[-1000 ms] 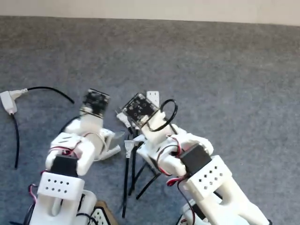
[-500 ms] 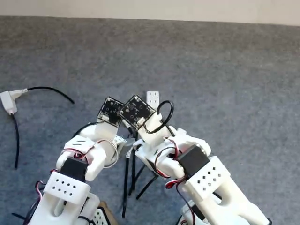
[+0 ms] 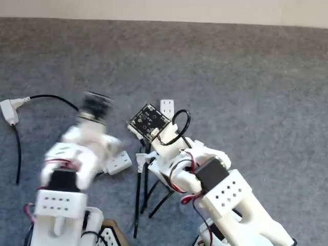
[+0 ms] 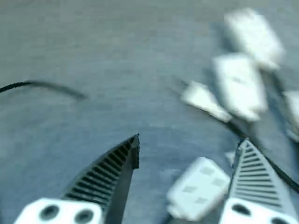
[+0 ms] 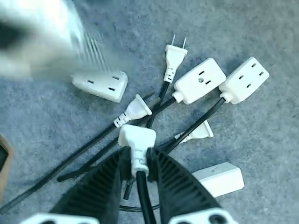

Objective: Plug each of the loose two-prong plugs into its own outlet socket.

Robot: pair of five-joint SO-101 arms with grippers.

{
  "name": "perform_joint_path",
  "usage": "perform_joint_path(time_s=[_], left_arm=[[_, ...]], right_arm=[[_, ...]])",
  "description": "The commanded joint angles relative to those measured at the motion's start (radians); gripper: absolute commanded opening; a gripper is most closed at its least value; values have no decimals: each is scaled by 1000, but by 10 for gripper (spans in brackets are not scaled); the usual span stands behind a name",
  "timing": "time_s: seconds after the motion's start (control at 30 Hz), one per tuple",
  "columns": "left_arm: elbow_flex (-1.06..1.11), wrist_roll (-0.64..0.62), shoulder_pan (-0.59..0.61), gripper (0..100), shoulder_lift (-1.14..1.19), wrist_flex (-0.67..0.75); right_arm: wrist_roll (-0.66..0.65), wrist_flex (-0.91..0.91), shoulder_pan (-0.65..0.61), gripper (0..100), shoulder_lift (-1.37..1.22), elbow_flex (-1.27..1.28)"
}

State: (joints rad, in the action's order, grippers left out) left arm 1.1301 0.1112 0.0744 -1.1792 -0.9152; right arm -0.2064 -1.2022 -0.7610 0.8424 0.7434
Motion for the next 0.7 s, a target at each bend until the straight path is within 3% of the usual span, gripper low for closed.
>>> perform_joint_path(time_s=[0.0, 0.3, 0.4, 0.67], left_arm=[[-183, 0, 154, 323, 96, -72], [-624, 0, 394, 323, 774, -221], [-766, 26, 476, 325, 1003, -227], [-1135, 259, 622, 326, 1414, -365]], right_arm=[[-40, -15, 16, 5, -93, -104], [-117, -33, 13, 5, -375, -383], [-250, -76, 8, 5, -460, -464], [-709, -145, -104, 5, -654, -645]])
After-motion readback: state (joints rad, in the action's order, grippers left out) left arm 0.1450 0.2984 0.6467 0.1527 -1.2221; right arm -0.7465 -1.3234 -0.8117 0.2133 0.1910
